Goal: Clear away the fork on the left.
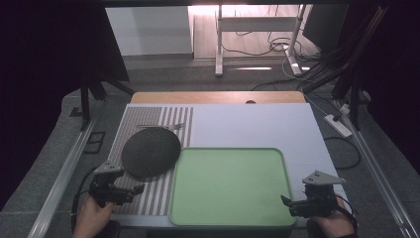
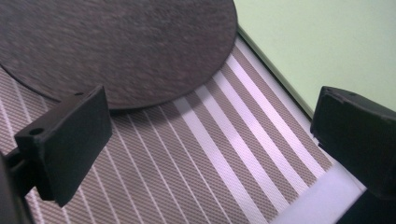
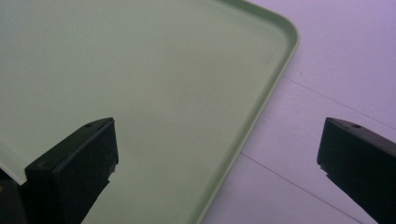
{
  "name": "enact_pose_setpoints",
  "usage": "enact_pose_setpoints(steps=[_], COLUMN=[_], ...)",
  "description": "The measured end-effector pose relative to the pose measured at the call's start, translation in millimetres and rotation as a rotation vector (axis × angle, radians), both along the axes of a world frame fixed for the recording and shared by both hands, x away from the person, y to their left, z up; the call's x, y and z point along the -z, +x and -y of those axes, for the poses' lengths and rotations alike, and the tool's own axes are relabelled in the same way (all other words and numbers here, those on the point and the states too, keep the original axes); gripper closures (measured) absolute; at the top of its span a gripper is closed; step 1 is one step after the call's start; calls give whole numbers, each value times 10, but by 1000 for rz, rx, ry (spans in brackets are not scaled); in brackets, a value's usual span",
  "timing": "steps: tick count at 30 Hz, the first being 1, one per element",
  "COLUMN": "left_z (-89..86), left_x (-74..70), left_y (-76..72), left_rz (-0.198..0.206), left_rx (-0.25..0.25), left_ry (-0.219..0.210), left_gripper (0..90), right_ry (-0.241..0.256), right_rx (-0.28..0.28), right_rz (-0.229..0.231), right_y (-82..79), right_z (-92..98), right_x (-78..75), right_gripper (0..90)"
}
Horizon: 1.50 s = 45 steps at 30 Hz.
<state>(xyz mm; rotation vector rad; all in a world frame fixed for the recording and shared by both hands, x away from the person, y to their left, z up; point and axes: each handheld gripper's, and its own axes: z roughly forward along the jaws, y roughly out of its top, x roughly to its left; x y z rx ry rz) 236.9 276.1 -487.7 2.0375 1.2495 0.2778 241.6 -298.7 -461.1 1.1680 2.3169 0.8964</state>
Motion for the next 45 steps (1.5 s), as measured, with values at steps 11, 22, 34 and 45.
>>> enact_pose_setpoints(steps=[11,22,34,45], left_z=[-1,19,107,158], left_x=[-1,22,78,95], left_y=[178,407,744,1001], left_rz=[-2,-14,-52,-35], left_rx=[-31,-36,-18,-14], left_ry=[-6,-37,-13,11], left_gripper=[0,0,0,0], right_ry=[-8,-10,-13,-23], right_rx=[-5,-6,-10,-12], right_rz=[-1,-4,-3,-4], right_y=[-4,-3,-1,-7], right_z=[-7,-11,-13,-14], right_x=[0,2,6,6], right_gripper=[0,0,0,0])
